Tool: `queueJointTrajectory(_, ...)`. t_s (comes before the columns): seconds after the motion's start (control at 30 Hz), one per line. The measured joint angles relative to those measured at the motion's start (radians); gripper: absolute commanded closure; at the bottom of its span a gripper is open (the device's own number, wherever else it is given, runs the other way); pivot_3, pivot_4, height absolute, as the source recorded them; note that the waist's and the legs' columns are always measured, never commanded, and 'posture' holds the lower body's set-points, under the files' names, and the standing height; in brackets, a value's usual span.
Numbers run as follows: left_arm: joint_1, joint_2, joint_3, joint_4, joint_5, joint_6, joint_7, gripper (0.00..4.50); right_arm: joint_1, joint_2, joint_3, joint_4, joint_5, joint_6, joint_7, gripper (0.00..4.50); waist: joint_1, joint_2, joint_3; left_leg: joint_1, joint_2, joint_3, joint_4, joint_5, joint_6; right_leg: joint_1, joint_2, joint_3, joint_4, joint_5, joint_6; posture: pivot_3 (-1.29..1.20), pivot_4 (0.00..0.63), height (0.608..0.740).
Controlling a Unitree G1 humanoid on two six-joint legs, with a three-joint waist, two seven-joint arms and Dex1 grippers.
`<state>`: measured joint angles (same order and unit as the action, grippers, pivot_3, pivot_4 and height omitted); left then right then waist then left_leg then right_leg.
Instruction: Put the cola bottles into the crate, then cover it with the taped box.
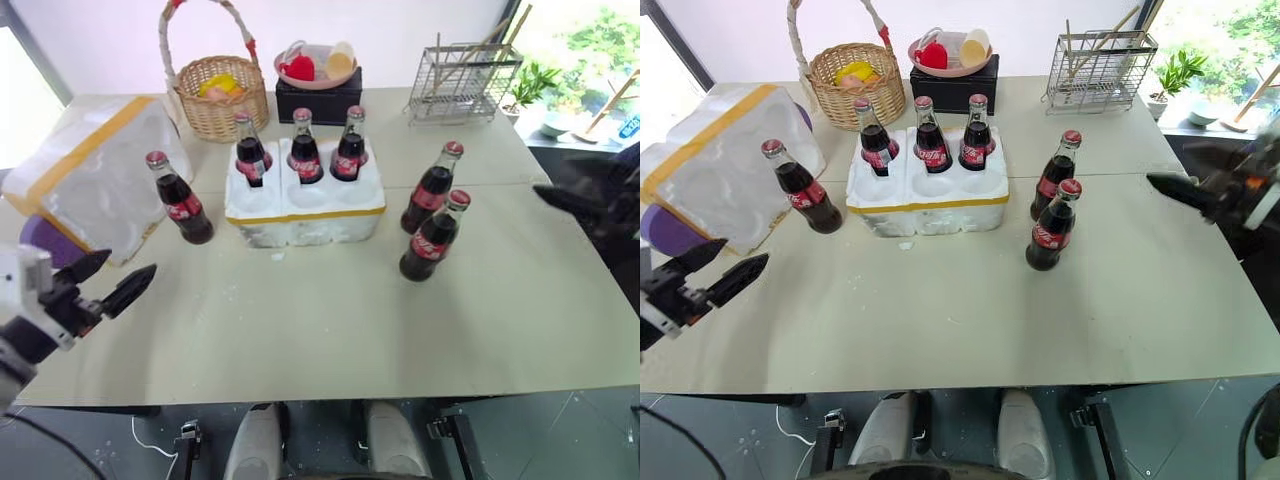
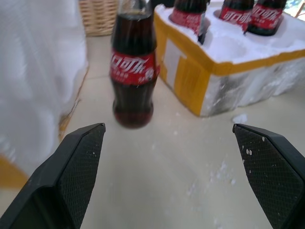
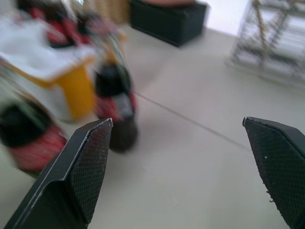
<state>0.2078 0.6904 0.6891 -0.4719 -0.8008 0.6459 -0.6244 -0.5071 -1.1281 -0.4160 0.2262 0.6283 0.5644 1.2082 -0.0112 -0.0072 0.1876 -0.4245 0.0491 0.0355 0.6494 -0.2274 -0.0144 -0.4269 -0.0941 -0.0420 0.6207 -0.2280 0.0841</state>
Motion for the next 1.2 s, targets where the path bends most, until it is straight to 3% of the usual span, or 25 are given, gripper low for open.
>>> queueJointTrajectory(0.1, -0.08, 0.0, -0.061, 0.03, 0.034, -0.006, 0.028, 0.02, -0.029, -0.072, -0.025, -0.148, 0.133, 0.131, 0.085, 0.0, 0.001, -0.001, 0.0, 0.0, 0.002, -0.001, 0.0, 0.0, 0.0, 0.0, 0.003, 0.0, 0.0, 0.0, 0.0, 0.0, 0.15, 0.74)
queueJointTrajectory(0.33, -0.296, 0.002, -0.188, 0.208, 0.143, -0.058, 0.058, 0.02, -0.036, -0.09, -0.04, -0.362, 0.328, 0.332, 0.108, 0.0, 0.007, -0.003, -0.001, 0.0, 0.002, 0.001, 0.001, 0.0, 0.0, 0.0, 0.002, 0.001, 0.0, 0.001, -0.001, 0.0, 0.15, 0.74)
queueJointTrajectory(0.67, -0.619, -0.017, -0.408, 0.592, 0.326, -0.221, -0.01, 0.02, -0.078, -0.048, -0.08, -0.542, 0.534, 0.433, -0.08, 0.0, 0.025, -0.004, -0.001, -0.001, 0.002, 0.002, 0.001, 0.0, 0.0, -0.001, 0.003, 0.002, -0.001, 0.001, 0.0, 0.0, 0.15, 0.74)
queueJointTrajectory(1.03, -0.76, -0.079, -0.519, 0.853, 0.456, -0.353, -0.067, 0.02, -0.068, -0.023, -0.083, -0.573, 0.595, 0.432, -0.182, 0.0, 0.025, -0.004, 0.0, -0.001, 0.002, 0.002, 0.001, 0.0, 0.0, -0.001, 0.003, 0.002, 0.0, 0.004, 0.004, 0.0, 0.15, 0.74)
queueJointTrajectory(1.13, -0.76, -0.078, -0.517, 0.877, 0.47, -0.368, -0.078, 1.35, -0.066, -0.021, -0.08, -0.574, 0.596, 0.429, -0.194, 0.0, 0.024, -0.004, -0.001, -0.001, 0.002, 0.002, 0.001, 0.0, 0.0, -0.001, 0.003, 0.002, -0.001, 0.004, 0.004, 0.0, 0.15, 0.74)
queueJointTrajectory(1.17, -0.759, -0.076, -0.516, 0.876, 0.47, -0.367, -0.085, 1.68, -0.066, -0.02, -0.08, -0.574, 0.596, 0.427, -0.199, 0.0, 0.024, -0.004, 0.0, -0.001, 0.002, 0.002, 0.001, 0.0, 0.0, -0.001, 0.003, 0.002, -0.001, 0.004, 0.004, 0.0, 0.15, 0.74)
queueJointTrajectory(1.2, -0.757, -0.07, -0.516, 0.874, 0.469, -0.365, -0.092, 1.68, -0.066, -0.016, -0.079, -0.574, 0.596, 0.426, -0.203, 0.0, 0.024, -0.004, 0.0, -0.001, 0.002, 0.002, 0.001, 0.0, 0.0, -0.001, 0.003, 0.002, -0.001, 0.004, 0.004, 0.0, 0.15, 0.74)
